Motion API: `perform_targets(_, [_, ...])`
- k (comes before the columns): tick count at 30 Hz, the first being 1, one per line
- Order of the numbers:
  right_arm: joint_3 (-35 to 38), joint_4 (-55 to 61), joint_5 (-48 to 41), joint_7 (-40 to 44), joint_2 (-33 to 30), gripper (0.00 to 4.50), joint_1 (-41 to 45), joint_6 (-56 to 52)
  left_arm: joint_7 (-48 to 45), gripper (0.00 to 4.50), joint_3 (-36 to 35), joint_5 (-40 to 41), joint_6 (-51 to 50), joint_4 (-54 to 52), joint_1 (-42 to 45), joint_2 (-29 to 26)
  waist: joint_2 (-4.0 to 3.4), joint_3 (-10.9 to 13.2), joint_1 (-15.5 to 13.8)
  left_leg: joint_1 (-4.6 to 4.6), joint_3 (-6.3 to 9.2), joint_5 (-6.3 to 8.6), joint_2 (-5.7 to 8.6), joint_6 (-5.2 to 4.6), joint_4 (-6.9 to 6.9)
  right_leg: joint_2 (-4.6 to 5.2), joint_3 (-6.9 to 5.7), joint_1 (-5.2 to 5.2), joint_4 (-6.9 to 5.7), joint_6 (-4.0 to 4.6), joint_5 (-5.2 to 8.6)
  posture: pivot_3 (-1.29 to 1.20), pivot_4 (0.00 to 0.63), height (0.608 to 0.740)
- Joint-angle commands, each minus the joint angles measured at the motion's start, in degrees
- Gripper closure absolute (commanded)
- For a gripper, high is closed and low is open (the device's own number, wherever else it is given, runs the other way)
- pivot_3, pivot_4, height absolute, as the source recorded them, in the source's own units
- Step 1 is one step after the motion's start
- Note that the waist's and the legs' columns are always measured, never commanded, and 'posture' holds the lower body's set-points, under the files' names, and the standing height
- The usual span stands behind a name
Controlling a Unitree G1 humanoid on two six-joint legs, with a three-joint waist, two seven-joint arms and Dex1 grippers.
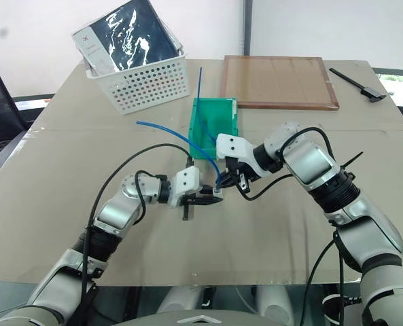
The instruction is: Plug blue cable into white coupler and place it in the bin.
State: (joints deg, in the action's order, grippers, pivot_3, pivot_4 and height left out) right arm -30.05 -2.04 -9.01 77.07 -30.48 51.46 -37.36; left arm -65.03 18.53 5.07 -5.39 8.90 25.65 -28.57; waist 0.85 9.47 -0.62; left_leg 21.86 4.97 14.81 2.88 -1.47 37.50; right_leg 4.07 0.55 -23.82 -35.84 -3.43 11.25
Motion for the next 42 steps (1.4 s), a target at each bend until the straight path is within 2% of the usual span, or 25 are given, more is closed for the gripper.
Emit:
perform_targets(1, [-2.0,0.3,1.0,0.7,0.4,4.5,0.1,-0.7,0.0,4.15,0.9,-1.0,1.4,2.6,-0.3,0.6,0.0,0.0,0.0,0.0,0.0,0.0,0.0,0.0,0.0,0.0,0.0,0.0,0.0,0.0,0.0,0.0,0.15,0.74])
perform_targets(9, [-4.4,-4.1,4.3,-0.5,2.4,4.5,-1.3,2.8,0.1,4.15,0.9,-1.2,2.8,3.6,-0.6,1.1,-0.07,-0.1,-0.1,-0.07,0.01,0.0,0.02,0.0,0.0,0.0,-0.01,0.07,0.0,0.0,0.0,0.0,0.15,0.74])
perform_targets(15, [-7.9,-6.6,8.5,-1.5,2.0,4.5,-6.1,7.5,0.5,4.15,0.7,-1.2,3.2,3.9,-0.9,1.2,-0.2,-0.8,0.0,-0.16,0.02,0.0,0.02,-0.01,0.0,-0.01,-0.01,0.17,0.0,0.0,0.0,0.0,0.15,0.74])
perform_targets(17, [-5.2,-6.5,7.8,-3.8,3.1,4.5,-8.3,12.2,1.0,4.15,0.4,-1.1,3.1,3.6,-1.2,1.4,-0.2,-1.1,0.0,-0.27,0.0,0.0,0.02,-0.01,-0.01,-0.01,-0.01,0.27,0.0,-0.01,0.01,0.0,0.15,0.74])
perform_targets(19, [3.6,-5.5,2.9,-9.9,7.9,4.5,-10.1,19.2,1.8,4.15,-0.7,-0.1,1.9,2.7,-1.6,1.8,-0.07,-1.3,0.1,-0.38,0.01,0.01,0.0,-0.01,-0.04,-0.03,-0.01,0.35,0.0,-0.01,0.02,0.0,0.15,0.74])
perform_targets(22, [13.5,4.2,-2.7,-14.3,9.6,3.61,-14.0,19.6,2.6,4.15,-3.0,2.3,-2.0,-0.3,-2.5,1.7,-0.22,-1.1,0.9,-0.46,-0.01,-0.01,-0.04,0.02,-0.08,-0.06,0.03,0.4,-0.03,-0.02,0.01,0.0,0.15,0.74])
perform_targets(25, [21.3,17.4,-6.6,-19.9,8.1,2.32,-19.1,15.9,3.9,4.15,-6.4,6.8,-10.1,-5.6,-3.6,1.3,-0.28,-1.0,1.3,-0.07,0.03,-0.04,-0.03,0.05,-0.03,-0.05,0.05,-0.03,-0.13,0.0,-0.01,0.0,0.15,0.74])
perform_targets(27, [26.9,27.2,-9.1,-24.7,7.0,1.21,-23.2,12.6,5.4,4.15,-9.4,10.2,-16.7,-9.9,-4.4,0.6,-0.27,-1.0,1.3,0.1,0.1,-0.04,-0.03,0.06,-0.04,-0.04,0.03,-0.16,-0.11,0.0,-0.01,0.0,0.15,0.74])
perform_targets(28, [29.7,32.5,-11.5,-26.2,6.0,1.01,-25.6,10.1,6.8,4.15,-11.0,11.8,-20.0,-11.8,-4.5,0.5,-0.26,-1.0,1.3,0.1,0.13,-0.04,-0.03,0.06,-0.05,-0.04,0.01,-0.16,-0.11,0.0,-0.01,0.0,0.15,0.74])
perform_targets(29, [32.8,37.5,-14.4,-28.5,5.7,0.57,-28.0,6.8,8.5,4.15,-12.9,13.9,-24.5,-13.7,-4.2,0.6,-0.24,-1.0,1.2,0.11,0.12,-0.03,-0.02,0.07,-0.12,-0.05,0.01,-0.18,-0.05,0.0,0.0,0.0,0.15,0.74])
perform_targets(30, [34.5,40.8,-16.5,-30.4,5.4,0.57,-29.4,4.3,9.5,4.15,-14.3,15.4,-27.7,-15.0,-4.0,0.5,-0.18,-0.9,1.0,0.15,0.19,-0.03,-0.03,0.06,-0.16,-0.03,-0.05,-0.19,-0.01,0.0,0.01,0.0,0.15,0.74])
perform_targets(32, [38.8,51.0,-14.9,-34.2,2.4,0.57,-41.0,0.2,15.8,4.15,-18.7,20.2,-43.0,-16.8,2.8,1.5,-0.12,-0.9,0.7,0.24,0.26,-0.01,-0.04,0.06,-0.19,-0.02,-0.12,-0.22,0.03,-0.04,0.05,0.0,0.15,0.74])
perform_targets(34, [39.7,55.6,-12.6,-37.3,0.6,0.57,-49.5,-1.2,19.6,4.15,-20.7,22.4,-52.0,-15.5,9.5,2.2,0.1,-0.7,0.0,0.32,0.39,-0.01,0.01,0.05,-0.1,0.0,-0.32,-0.19,0.03,-0.1,0.08,0.0,0.15,0.74])
perform_targets(37, [38.5,57.2,-8.8,-41.9,0.4,0.57,-58.2,-0.1,24.5,4.15,-22.4,22.7,-57.9,-8.6,19.7,5.0,0.25,-0.6,-0.2,0.22,0.3,-0.02,0.06,0.04,-0.02,0.01,-0.27,-0.06,0.01,-0.34,0.22,0.0,0.15,0.74])
perform_targets(41, [36.8,57.3,-5.6,-47.8,3.4,0.57,-63.3,2.5,29.1,4.15,-20.7,18.9,-60.2,6.9,31.2,7.4,0.25,-0.6,0.7,-0.18,0.15,-0.03,0.04,0.05,0.02,-0.02,-0.17,0.29,-0.04,-0.42,0.26,0.0,0.15,0.74])
perform_targets(42, [36.4,57.1,-5.1,-48.6,3.9,0.49,-64.0,3.2,29.5,3.65,-19.9,17.9,-60.0,11.1,33.7,7.5,0.24,-0.6,0.9,-0.19,0.13,-0.03,0.01,0.05,0.01,-0.06,-0.15,0.26,-0.05,-0.42,0.25,0.0,0.15,0.74])
